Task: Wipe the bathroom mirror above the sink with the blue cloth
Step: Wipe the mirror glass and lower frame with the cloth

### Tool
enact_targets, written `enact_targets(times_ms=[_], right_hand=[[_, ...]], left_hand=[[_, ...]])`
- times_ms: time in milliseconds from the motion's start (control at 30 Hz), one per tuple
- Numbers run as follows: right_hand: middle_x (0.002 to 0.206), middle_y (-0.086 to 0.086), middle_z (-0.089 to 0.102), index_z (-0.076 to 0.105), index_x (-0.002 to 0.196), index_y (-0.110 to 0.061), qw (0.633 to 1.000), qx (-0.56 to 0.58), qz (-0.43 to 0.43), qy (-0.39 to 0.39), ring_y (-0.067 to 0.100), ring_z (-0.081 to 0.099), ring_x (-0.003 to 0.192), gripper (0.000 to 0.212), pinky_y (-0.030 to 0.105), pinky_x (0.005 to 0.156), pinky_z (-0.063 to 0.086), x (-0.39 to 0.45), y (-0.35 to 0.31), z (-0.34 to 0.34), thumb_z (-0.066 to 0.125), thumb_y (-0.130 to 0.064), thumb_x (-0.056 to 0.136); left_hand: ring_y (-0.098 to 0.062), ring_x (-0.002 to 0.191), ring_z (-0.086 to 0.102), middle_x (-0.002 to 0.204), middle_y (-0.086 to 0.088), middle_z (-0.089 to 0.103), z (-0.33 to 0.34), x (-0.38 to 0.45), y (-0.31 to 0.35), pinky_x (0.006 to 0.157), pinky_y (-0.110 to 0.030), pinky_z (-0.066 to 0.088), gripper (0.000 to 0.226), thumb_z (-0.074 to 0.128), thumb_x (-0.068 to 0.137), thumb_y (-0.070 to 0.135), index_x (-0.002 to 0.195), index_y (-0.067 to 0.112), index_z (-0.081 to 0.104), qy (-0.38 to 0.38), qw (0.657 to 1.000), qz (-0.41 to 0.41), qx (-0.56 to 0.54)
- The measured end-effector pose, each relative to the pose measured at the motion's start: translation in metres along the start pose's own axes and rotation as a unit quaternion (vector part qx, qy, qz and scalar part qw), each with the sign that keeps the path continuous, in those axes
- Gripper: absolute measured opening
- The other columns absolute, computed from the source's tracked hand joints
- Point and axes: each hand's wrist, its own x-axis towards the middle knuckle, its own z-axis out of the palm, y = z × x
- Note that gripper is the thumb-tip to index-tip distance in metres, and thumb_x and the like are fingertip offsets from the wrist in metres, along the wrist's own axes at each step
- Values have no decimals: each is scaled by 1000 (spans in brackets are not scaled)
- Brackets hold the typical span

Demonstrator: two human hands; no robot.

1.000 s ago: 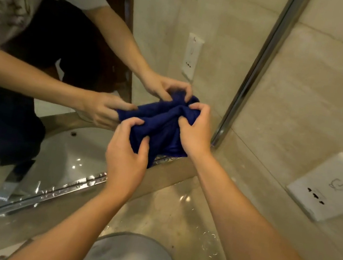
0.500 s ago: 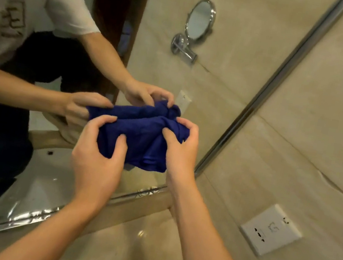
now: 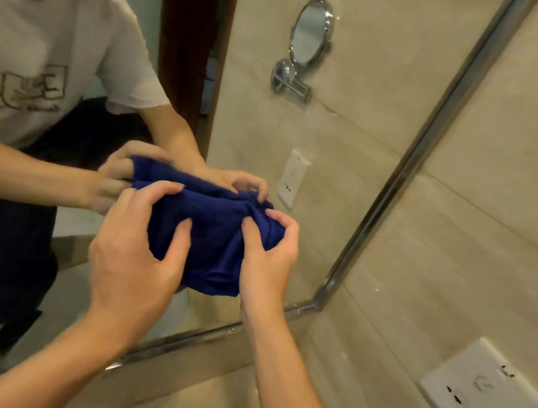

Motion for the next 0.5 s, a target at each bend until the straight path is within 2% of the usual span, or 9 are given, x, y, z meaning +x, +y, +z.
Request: enact_targets(times_ms=[67, 133, 200, 367, 500], right_hand=[[102, -15, 62, 56, 106, -27, 999, 25, -28, 24, -4, 59, 93, 24, 17, 81, 49, 21, -6, -8, 70, -21, 87], [99, -13, 63, 56, 104, -28, 997, 41, -36, 54, 4, 61, 93, 24, 29, 84, 53, 42, -9, -15, 71, -26, 86], [97, -11, 63, 56, 103, -26, 995, 61, -39, 75, 6, 62, 90, 23, 33, 83, 55, 61, -4, -26, 71, -29, 86], [93, -9, 62, 53, 95, -29, 984, 97, -55, 137, 9, 62, 86, 17, 35, 76, 55, 103, 32, -66, 69, -30, 88], [95, -8, 60, 50, 101, -25, 983, 77, -55, 155, 10, 61, 87, 17, 25, 74, 52, 122, 67, -100, 65, -25, 92]], left_hand=[[-8, 106, 50, 113, -7, 58, 14, 17, 15, 94, -10, 32, 38, 68, 87, 9, 123, 8, 55, 7, 999, 44, 19], [-15, 106, 51, 113, -8, 58, 32, 35, 34, 94, -19, 35, 38, 69, 86, 8, 122, 7, 55, 3, 995, 91, 42], [-20, 107, 52, 113, -7, 59, 55, 49, 50, 92, -26, 37, 37, 66, 86, 14, 122, 9, 56, -7, 988, 136, 71], [-22, 100, 56, 112, -6, 62, 119, 51, 60, 85, -27, 37, 35, 61, 89, 22, 123, 13, 58, -64, 950, 253, 168], [-23, 92, 59, 108, -6, 61, 167, 27, 53, 73, -32, 43, 32, 57, 94, 23, 124, 14, 58, -117, 923, 301, 210]])
